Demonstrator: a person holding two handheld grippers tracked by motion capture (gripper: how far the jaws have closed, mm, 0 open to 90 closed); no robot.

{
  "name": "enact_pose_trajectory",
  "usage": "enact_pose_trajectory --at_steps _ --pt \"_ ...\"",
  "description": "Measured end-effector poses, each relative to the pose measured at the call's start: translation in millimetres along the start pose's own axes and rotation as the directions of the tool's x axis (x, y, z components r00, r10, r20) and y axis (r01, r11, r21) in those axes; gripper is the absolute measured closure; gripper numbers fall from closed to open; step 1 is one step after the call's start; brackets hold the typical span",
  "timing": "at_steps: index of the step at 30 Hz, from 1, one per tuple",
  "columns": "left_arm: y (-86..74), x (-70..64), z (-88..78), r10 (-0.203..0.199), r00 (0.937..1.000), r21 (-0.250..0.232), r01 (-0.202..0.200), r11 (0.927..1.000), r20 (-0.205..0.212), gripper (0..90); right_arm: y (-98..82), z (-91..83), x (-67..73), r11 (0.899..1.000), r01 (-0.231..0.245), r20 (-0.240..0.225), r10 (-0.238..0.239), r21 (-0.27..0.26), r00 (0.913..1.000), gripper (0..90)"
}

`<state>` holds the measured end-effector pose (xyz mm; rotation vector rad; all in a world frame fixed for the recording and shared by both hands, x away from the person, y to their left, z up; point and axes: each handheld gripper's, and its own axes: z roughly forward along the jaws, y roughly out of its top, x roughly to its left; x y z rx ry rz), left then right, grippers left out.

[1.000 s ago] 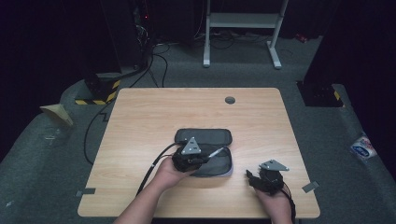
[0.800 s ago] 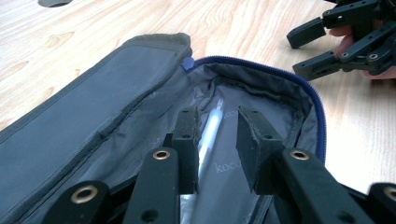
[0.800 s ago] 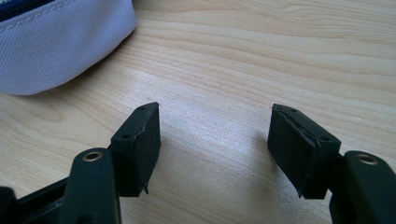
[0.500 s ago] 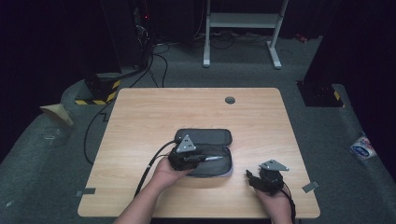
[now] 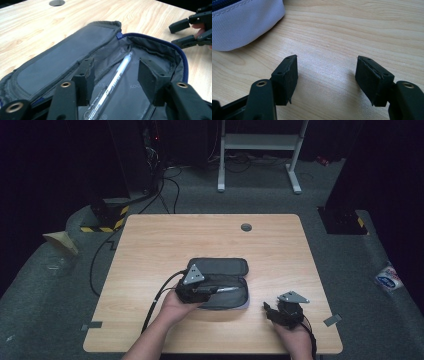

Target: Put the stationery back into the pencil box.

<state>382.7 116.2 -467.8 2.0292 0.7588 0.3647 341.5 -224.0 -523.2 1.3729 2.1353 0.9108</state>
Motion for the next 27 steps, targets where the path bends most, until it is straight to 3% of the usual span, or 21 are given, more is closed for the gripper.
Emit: enact_pose_trajectory --at_steps 8,17,24,27 --pt "-2.0 8.0 -9.6 -0.043 0.9989 -0.029 0.043 0.9987 -0.018 38.5 0.0 0.0 -0.1 1.000 0.001 0.000 -0.001 0.000 1.0000 34.4" --pt "-14.0 28.7 -25.8 -0.104 0.9908 -0.020 0.103 0.9945 -0.087 23.3 0.0 0.0 0.0 1.000 0.001 0.001 -0.001 0.000 1.0000 34.5" --pt "-30.6 49.4 -45.8 -0.150 0.9745 -0.022 0.148 0.9887 -0.167 16.0 0.0 0.0 0.0 1.000 0.001 0.001 -0.001 0.000 1.0000 34.5" --pt "-40.8 61.5 -57.1 -0.194 0.9613 -0.041 0.189 0.9811 -0.196 15.4 0.0 -0.1 0.3 1.000 -0.002 0.002 0.002 0.000 1.0000 34.6"
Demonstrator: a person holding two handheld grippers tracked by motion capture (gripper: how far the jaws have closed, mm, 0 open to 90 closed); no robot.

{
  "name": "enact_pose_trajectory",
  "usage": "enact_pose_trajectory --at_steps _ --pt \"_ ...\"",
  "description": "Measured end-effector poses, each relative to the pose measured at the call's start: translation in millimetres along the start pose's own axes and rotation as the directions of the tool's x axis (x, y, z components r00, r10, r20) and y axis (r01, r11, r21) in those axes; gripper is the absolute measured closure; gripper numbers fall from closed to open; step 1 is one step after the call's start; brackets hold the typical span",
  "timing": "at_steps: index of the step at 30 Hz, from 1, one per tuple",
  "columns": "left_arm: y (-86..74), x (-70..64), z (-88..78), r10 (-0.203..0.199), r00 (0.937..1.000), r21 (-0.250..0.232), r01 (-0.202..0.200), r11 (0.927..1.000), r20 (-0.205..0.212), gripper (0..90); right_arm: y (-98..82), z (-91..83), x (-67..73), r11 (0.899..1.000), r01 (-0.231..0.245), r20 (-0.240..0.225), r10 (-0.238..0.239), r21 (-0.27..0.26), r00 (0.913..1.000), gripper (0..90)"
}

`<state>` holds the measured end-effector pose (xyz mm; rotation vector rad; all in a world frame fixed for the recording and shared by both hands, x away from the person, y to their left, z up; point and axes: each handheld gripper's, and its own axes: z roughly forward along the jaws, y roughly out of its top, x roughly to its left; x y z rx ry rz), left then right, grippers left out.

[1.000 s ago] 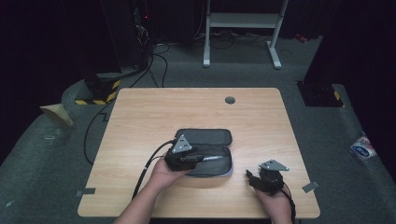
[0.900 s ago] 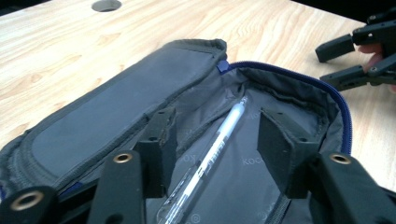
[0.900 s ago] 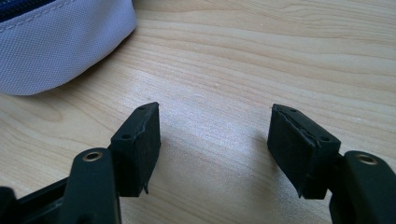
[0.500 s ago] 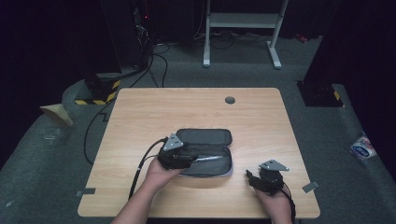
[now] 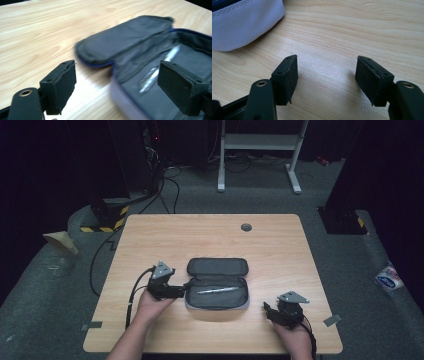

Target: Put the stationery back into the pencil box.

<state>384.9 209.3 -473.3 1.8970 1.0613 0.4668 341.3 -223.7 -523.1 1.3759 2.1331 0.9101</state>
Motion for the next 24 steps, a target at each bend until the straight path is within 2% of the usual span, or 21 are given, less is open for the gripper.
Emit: enact_pose_trajectory --at_steps 6,11,12,15,18,20,22,24 --pt "-20.2 32.0 -16.9 -0.072 0.9951 0.007 0.073 0.9973 -0.067 15.1 0.0 0.0 0.0 1.000 0.000 0.000 0.000 0.000 1.0000 34.6" --pt "-43.9 48.8 -27.1 -0.106 0.9860 0.057 0.114 0.9919 -0.129 15.3 0.0 0.0 0.1 1.000 0.000 0.000 0.000 0.000 1.0000 34.6" --pt "-48.9 50.4 -28.7 -0.104 0.9841 0.069 0.115 0.9910 -0.144 15.3 0.0 0.0 0.1 1.000 0.000 0.001 0.000 0.000 1.0000 34.6" --pt "-60.4 53.1 -34.9 -0.056 0.9783 0.098 0.077 0.9922 -0.199 15.7 -0.1 -0.2 0.4 1.000 -0.002 0.002 0.002 0.001 1.0000 34.7" --pt "-67.5 53.6 -39.6 -0.050 0.9733 0.127 0.080 0.9886 -0.224 15.7 -0.1 -0.2 0.5 1.000 -0.002 0.003 0.002 0.001 1.0000 34.8" --pt "-74.1 52.7 -39.8 -0.032 0.9663 0.155 0.073 0.9852 -0.256 15.6 -0.1 -0.2 0.5 1.000 -0.002 0.004 0.002 0.000 1.0000 34.8" --pt "-79.4 52.2 -38.9 -0.029 0.9692 0.186 0.077 0.9796 -0.245 15.2 -0.2 -0.2 0.7 1.000 -0.002 0.005 0.002 0.000 1.0000 34.8" --pt "-79.5 49.9 -39.2 -0.029 0.9700 0.185 0.075 0.9798 -0.241 14.7 -0.1 -0.2 0.7 1.000 -0.004 0.004 0.004 0.001 1.0000 34.9"
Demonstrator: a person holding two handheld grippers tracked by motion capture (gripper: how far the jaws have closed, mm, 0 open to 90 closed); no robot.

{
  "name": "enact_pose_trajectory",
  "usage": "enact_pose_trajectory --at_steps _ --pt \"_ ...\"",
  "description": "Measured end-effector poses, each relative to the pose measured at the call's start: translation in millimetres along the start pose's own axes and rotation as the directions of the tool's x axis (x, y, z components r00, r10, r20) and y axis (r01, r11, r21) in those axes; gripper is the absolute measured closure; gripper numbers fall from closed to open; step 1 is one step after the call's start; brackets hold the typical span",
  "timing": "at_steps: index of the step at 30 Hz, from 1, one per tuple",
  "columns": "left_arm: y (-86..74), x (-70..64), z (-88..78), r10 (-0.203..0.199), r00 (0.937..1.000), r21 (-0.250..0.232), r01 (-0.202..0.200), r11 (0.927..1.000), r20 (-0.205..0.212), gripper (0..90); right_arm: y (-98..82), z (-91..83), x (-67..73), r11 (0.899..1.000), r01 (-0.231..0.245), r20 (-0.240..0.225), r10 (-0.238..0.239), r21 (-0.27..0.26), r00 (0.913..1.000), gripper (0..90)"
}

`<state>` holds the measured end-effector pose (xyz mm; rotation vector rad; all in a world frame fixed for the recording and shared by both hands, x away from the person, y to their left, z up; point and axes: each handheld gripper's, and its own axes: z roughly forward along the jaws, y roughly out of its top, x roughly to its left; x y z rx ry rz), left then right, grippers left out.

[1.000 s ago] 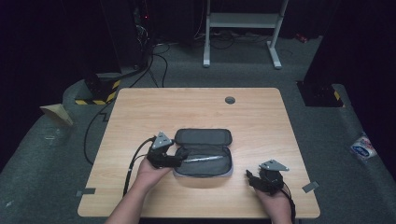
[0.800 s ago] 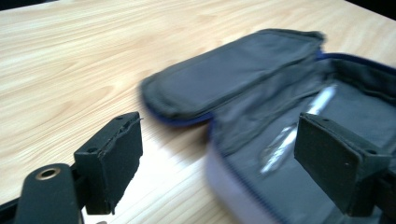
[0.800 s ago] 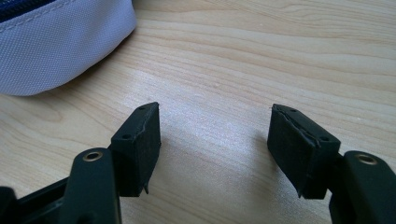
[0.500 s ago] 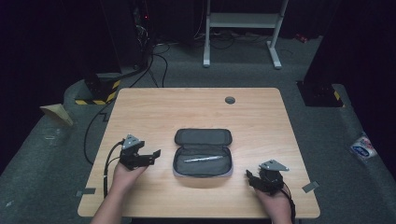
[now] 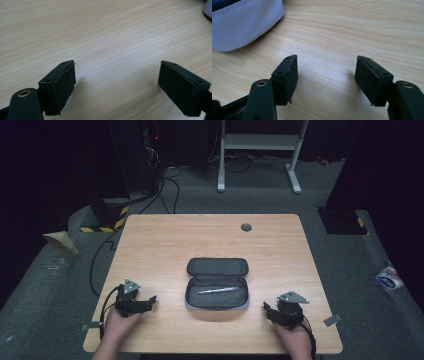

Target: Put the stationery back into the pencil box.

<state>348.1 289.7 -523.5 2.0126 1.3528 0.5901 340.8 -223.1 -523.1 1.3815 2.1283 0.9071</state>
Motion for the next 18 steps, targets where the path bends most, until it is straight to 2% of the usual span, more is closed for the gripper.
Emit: enact_pose_trajectory --at_steps 2,3,4,5,6,8,12,18 --pt "0.3 -5.2 0.4 -0.008 1.0000 -0.017 0.008 0.9998 -0.004 14.9 0.1 0.2 -0.4 1.000 -0.001 0.001 0.001 -0.002 1.0000 35.2" --pt "-0.5 -9.6 3.2 0.003 0.9999 -0.016 -0.003 0.9999 -0.017 14.9 0.1 0.2 -0.3 1.000 -0.002 0.001 0.002 -0.001 1.0000 35.2" --pt "-1.2 -13.4 5.7 0.000 1.0000 -0.025 0.000 0.9997 -0.007 14.4 0.1 0.3 -0.3 1.000 -0.003 0.002 0.003 -0.001 1.0000 35.2" --pt "-1.0 -14.6 5.7 0.018 0.9998 -0.029 -0.018 0.9994 -0.001 15.0 0.1 0.3 -0.3 1.000 -0.003 0.002 0.003 -0.002 1.0000 35.2" --pt "-0.8 -16.4 6.4 0.018 0.9998 -0.034 -0.018 0.9993 0.000 15.0 0.2 0.3 -0.4 1.000 -0.003 0.003 0.003 -0.002 1.0000 35.2" --pt "-0.1 -14.6 7.5 0.006 0.9998 -0.027 -0.006 0.9996 0.017 15.0 0.2 0.4 -0.4 1.000 -0.005 0.006 0.005 -0.002 1.0000 35.2" --pt "-0.2 -12.4 8.0 -0.011 0.9999 -0.029 0.011 0.9995 0.007 14.6 0.4 0.7 -0.7 1.000 -0.005 0.013 0.005 -0.003 0.9999 35.2" --pt "-0.2 -11.8 7.5 -0.009 1.0000 -0.024 0.009 0.9997 0.003 14.6 0.6 0.7 -0.4 1.000 -0.011 0.015 0.011 -0.003 0.9998 35.3"
